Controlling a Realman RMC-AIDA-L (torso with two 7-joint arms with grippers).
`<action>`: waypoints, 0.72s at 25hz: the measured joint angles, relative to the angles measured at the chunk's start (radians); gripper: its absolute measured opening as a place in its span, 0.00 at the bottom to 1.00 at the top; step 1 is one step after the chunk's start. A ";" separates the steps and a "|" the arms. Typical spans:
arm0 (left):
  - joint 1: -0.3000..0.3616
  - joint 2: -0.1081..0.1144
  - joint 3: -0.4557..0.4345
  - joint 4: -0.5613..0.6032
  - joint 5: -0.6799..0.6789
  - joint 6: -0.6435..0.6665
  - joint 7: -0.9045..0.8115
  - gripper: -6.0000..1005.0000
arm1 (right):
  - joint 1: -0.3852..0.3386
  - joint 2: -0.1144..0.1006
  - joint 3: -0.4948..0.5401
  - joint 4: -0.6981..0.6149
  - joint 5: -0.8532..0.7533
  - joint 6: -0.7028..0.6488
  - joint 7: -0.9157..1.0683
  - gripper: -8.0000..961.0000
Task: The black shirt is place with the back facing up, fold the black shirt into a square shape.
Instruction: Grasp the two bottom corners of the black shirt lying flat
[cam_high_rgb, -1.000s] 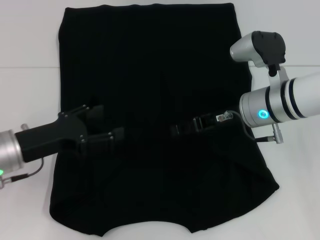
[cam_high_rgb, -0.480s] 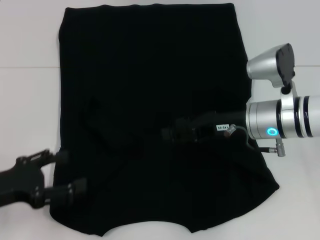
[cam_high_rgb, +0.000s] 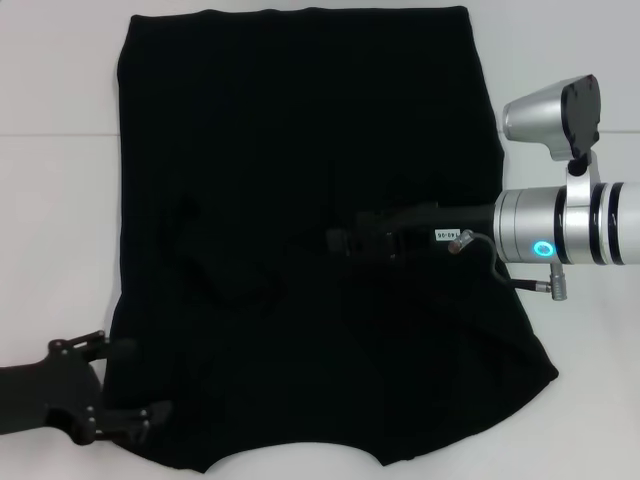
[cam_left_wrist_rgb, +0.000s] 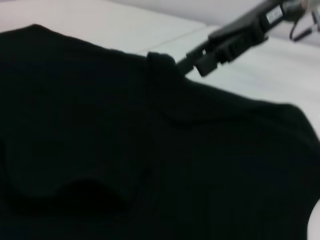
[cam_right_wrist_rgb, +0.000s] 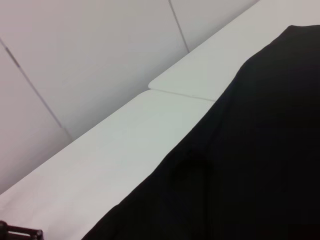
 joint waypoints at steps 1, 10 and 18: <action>-0.003 -0.003 0.023 0.001 0.002 -0.024 0.009 0.93 | 0.000 0.000 0.001 0.000 0.000 0.002 0.004 0.70; -0.010 -0.008 0.141 0.004 0.005 -0.153 0.018 0.93 | -0.004 -0.001 0.001 0.001 0.027 0.009 0.025 0.69; -0.019 -0.008 0.154 0.016 0.028 -0.177 0.010 0.88 | -0.007 -0.002 0.001 0.001 0.038 0.009 0.026 0.68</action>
